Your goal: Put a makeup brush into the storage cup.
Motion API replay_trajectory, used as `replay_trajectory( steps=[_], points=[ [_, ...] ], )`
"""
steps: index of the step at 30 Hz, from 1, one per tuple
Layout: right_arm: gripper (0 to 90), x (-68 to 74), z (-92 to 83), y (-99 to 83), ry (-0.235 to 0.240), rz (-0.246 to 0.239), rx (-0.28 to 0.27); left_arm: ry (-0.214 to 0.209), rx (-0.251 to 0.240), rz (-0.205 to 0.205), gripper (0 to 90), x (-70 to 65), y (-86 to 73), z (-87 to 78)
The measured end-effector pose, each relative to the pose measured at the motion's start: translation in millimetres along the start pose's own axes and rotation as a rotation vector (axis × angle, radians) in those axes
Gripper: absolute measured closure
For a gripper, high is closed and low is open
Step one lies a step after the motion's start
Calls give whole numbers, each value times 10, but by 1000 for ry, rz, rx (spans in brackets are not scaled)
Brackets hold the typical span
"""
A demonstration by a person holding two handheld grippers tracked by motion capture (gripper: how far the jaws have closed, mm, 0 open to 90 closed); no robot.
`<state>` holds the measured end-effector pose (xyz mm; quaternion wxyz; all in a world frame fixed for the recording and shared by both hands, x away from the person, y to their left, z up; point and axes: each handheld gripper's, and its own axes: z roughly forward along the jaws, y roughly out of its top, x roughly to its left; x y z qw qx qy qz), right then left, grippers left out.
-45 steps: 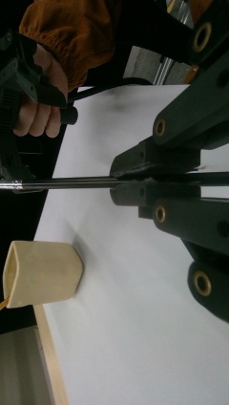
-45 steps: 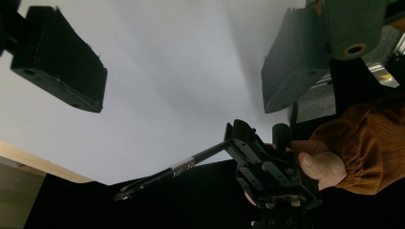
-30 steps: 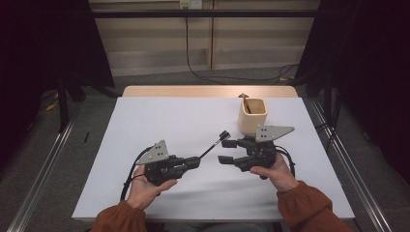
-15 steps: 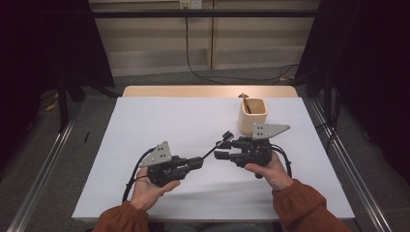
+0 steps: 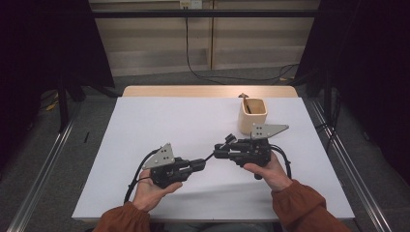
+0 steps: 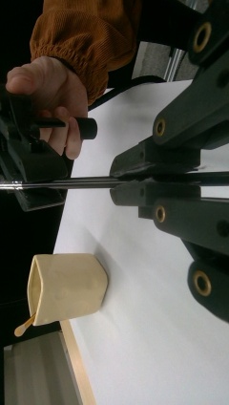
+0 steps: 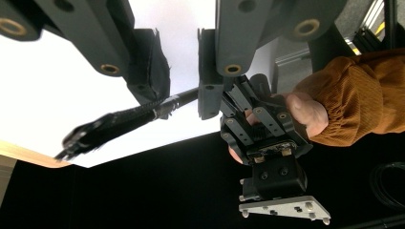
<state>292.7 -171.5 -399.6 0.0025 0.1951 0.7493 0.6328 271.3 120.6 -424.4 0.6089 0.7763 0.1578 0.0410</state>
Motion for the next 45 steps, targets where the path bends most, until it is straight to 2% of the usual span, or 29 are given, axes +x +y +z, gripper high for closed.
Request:
replay_trajectory(
  steps=[6, 12, 17, 21, 26, 31, 33, 41, 44, 45],
  points=[
    [770, -3, 3, -4, 5, 12, -4, 0, 3, -3, 852, 6, -31, 32],
    [806, -4, 22, -16, 17, 23, 6, -1, 32, -5, 852, 5, -79, 82],
    [830, -10, 26, -24, 31, 46, 2, 7, 43, 10, 848, 9, -93, 101],
    [856, -9, 36, -25, 57, 67, -9, 13, 45, 12, 833, 19, -103, 121],
    [858, -9, 34, -21, 56, 73, -13, 11, 41, 7, 808, 21, -104, 119],
    [859, -9, 9, -4, 43, 70, -16, 16, 46, 2, 713, 21, -120, 134],
    [859, -13, -4, 2, 39, 70, -17, 19, 48, -14, 687, 24, -117, 130],
    [859, -20, -26, 17, 22, 69, 11, 76, 23, -44, 476, 47, -88, 80],
    [859, -21, -37, 25, 15, 67, 8, 91, 25, -61, 409, 63, -77, 54],
    [858, -20, -46, 27, 9, 65, 5, 99, 31, -55, 382, 71, -71, 39]
  ],
)
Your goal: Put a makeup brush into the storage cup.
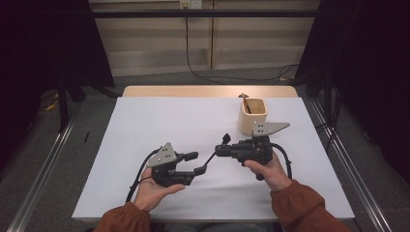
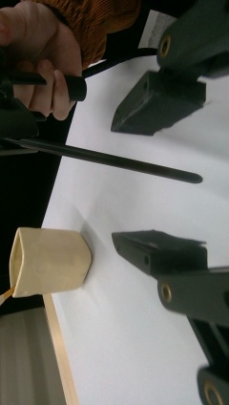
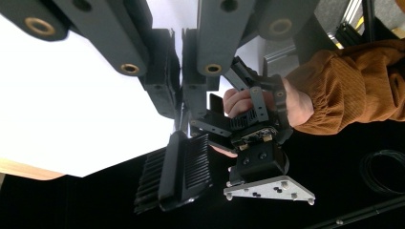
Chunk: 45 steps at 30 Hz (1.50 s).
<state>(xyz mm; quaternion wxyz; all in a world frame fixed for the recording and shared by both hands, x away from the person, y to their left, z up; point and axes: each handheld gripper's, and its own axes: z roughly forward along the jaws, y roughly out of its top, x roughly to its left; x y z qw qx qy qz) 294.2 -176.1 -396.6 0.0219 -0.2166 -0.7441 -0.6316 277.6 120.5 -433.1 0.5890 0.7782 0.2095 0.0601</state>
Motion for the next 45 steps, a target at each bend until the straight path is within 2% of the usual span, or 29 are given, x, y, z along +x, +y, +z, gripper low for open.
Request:
replay_trajectory(
  steps=[4, 8, 10, 13, 16, 21, 23, 25, 27, 31, 35, 45],
  points=[
    [858, -16, -29, 1, -10, 5, 1, 44, -7, 0, 278, 7, 14, -39],
    [859, -26, -51, 2, -21, 7, 5, 56, 2, 3, 186, 8, 23, -65],
    [859, -27, -62, 2, -24, 10, 9, 53, 1, -22, 141, 27, 26, -78],
    [859, -28, -76, 4, -30, 9, 11, 86, 14, -25, 92, 53, 27, -106],
    [859, -31, -94, 7, -34, 12, 11, 96, 7, -28, 66, 63, 31, -136],
    [859, -40, -133, 13, -42, 14, 10, 97, -4, -35, 36, 64, 42, -178],
    [859, -42, -149, 15, -46, 16, 10, 105, -8, -51, 20, 74, 46, -182],
    [859, -50, -161, 16, -51, 15, 7, 122, -13, -41, 17, 74, 58, -189],
    [859, -54, -176, 21, -54, 14, 6, 115, -25, -47, 17, 72, 62, -205],
    [859, -54, -213, 34, -63, 12, 5, 123, -13, -53, 18, 86, 47, -256],
    [859, -66, -251, 34, -73, 13, 4, 124, -8, -48, 20, 97, 17, -317],
    [859, -105, -349, 42, -110, 11, 3, 177, 8, -14, 20, 136, -28, -483]
  ],
)
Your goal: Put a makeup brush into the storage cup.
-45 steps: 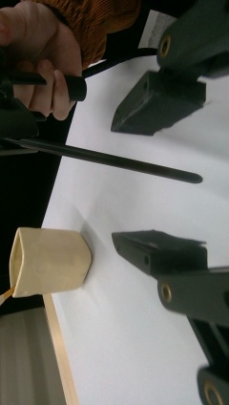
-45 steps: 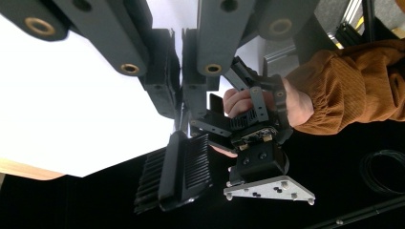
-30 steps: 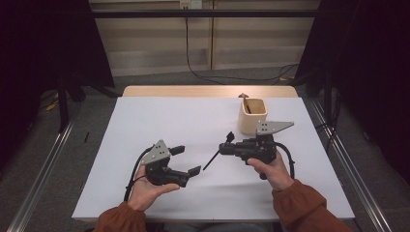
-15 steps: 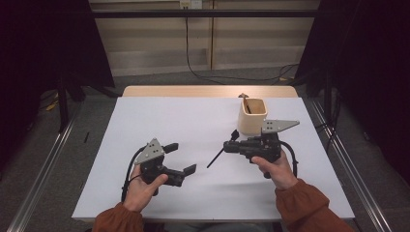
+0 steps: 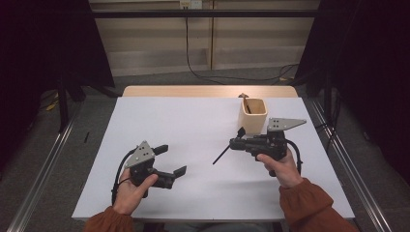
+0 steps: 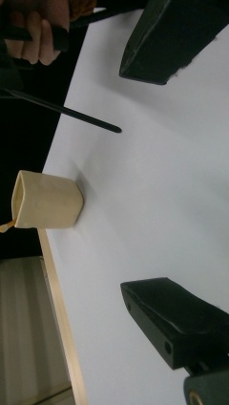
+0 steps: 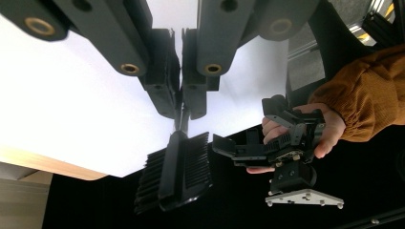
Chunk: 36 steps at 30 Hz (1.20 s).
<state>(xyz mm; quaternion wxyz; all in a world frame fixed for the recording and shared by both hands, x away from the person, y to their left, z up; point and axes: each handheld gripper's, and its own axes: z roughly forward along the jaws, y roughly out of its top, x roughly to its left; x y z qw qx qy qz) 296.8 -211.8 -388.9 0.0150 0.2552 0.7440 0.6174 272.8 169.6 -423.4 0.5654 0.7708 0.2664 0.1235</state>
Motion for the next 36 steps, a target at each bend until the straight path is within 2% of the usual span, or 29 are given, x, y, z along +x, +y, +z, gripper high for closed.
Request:
replay_trajectory(
  steps=[2, 4, 7, 9, 11, 16, 21, 24, 28, 31, 36],
  points=[
    [859, -16, -24, 1, -7, 7, -4, 9, 2, -1, 20, 4, -21, -34],
    [859, -34, -44, 7, -18, 5, -3, 28, 2, 14, 20, 12, -49, -69],
    [858, -69, -81, 9, -33, 14, -5, 23, -6, -15, 21, 33, -84, -129],
    [859, -88, -105, 6, -43, 18, -1, 50, -9, 3, 22, 28, -91, -165],
    [858, -101, -127, 7, -53, 22, -3, 51, -17, -4, 23, 30, -92, -205],
    [858, -107, -193, 58, -75, 10, -6, 85, -35, -1, 24, 32, -141, -279],
    [858, -129, -271, 121, -93, 1, -16, 107, -24, -4, 26, 46, -203, -307],
    [858, -157, -308, 134, -95, 5, -26, 110, -23, -9, 26, 63, -226, -332],
    [858, -181, -356, 185, -117, -5, -21, 109, -7, -4, 26, 62, -255, -361],
    [858, -203, -392, 242, -134, -13, -22, 115, -13, 5, 26, 49, -258, -392],
    [858, -231, -465, 349, -161, -19, -33, 119, -14, -3, 25, 45, -283, -430]
  ],
)
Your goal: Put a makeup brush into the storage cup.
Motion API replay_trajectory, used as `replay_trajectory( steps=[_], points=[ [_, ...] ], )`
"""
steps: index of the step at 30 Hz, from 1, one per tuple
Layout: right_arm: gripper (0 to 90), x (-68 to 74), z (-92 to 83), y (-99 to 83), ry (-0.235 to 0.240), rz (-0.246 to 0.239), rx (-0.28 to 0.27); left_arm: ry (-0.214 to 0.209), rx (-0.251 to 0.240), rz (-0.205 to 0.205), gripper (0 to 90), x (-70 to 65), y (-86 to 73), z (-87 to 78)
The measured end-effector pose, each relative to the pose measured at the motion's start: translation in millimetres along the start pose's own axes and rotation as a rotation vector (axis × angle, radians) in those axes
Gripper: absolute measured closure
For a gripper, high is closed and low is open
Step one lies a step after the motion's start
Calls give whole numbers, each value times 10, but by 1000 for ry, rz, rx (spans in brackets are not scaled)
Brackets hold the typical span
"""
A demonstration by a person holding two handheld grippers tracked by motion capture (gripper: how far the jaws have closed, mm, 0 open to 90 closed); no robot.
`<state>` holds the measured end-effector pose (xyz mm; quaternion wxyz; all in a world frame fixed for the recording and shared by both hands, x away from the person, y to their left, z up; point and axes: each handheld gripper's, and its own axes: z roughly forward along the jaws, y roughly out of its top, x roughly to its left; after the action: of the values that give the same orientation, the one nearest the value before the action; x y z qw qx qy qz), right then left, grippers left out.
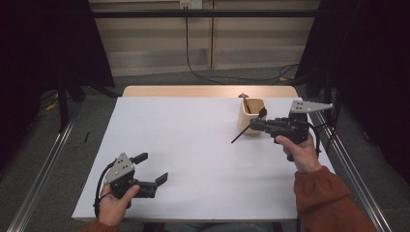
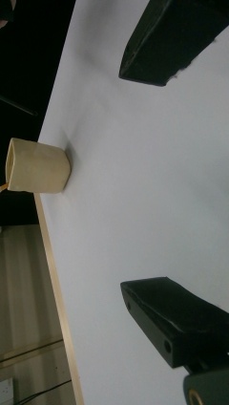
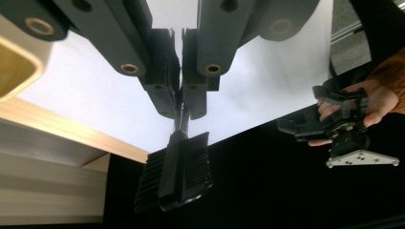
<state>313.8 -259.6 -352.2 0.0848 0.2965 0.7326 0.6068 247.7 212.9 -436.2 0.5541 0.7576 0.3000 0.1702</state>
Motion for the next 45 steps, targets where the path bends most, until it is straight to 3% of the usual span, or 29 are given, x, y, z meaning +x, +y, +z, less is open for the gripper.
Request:
replay_trajectory(
  steps=[10, 35, 45],
  points=[
    [858, -117, -115, 195, -61, -19, -1, 7, -22, -1, 26, -10, 0, -85],
    [858, -369, -235, 735, -209, -83, 0, -12, -3, 16, 26, -31, -15, -48],
    [858, -519, -208, 777, -260, -68, 21, -15, -3, 16, 26, -26, -15, -39]
  ],
)
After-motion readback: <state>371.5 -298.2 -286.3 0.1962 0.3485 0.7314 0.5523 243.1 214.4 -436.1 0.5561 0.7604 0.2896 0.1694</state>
